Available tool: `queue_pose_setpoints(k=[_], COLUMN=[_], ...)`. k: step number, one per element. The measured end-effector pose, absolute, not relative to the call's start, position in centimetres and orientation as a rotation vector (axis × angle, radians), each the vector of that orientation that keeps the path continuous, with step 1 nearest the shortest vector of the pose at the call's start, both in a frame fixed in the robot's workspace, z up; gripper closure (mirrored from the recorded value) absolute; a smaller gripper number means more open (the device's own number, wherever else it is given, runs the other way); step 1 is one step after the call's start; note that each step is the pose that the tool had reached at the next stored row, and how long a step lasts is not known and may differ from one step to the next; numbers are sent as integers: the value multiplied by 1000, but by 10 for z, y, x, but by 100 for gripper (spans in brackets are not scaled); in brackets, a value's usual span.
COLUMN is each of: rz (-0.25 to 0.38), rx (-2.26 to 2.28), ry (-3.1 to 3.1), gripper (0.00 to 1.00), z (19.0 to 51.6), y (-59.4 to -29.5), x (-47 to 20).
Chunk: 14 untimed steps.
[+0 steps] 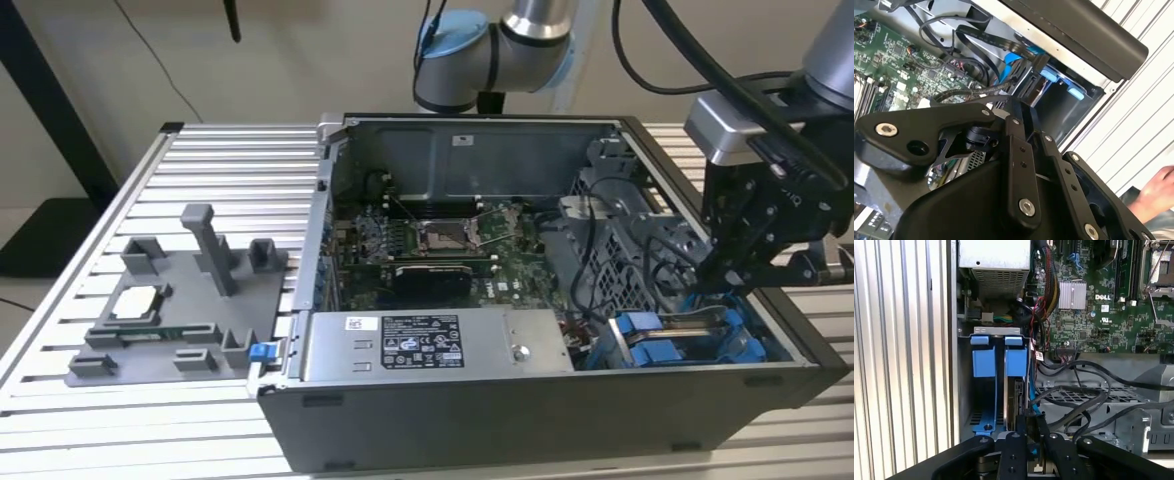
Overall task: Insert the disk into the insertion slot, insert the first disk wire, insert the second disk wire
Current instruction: 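Insert the first disk wire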
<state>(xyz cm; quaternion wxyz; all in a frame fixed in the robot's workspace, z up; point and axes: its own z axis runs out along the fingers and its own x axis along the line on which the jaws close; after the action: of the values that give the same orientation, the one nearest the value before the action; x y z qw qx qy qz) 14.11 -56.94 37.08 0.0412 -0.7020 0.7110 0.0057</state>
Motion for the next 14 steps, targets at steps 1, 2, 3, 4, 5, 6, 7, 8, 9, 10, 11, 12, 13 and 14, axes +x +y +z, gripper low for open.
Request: queue_pose_setpoints(k=[1, 2, 3, 4, 5, 6, 7, 8, 9, 10, 11, 12, 13, 14], rz=[18, 17, 17, 17, 17, 17, 18, 19, 22, 24, 27, 28, 29, 29], rx=[-2149, -2149, -2149, -2150, -2150, -2150, -2150, -2150, -2151, -2153, -2154, -2154, -2155, -2155], ry=[2177, 2177, 2177, 2177, 2177, 2176, 2177, 2177, 2179, 2180, 2181, 2182, 2181, 2181], gripper=[100, 100, 100, 100, 100, 100, 100, 100, 100, 100, 100, 100, 100, 100], z=[371, 371, 371, 371, 371, 370, 370, 369, 368, 367, 366, 365, 365, 364], y=[-569, -569, -569, -569, -569, -569, -569, -569, -569, -570, -570, -570, -570, -570], x=[141, 141, 141, 141, 141, 142, 143, 144, 145, 147, 148, 149, 150, 150])
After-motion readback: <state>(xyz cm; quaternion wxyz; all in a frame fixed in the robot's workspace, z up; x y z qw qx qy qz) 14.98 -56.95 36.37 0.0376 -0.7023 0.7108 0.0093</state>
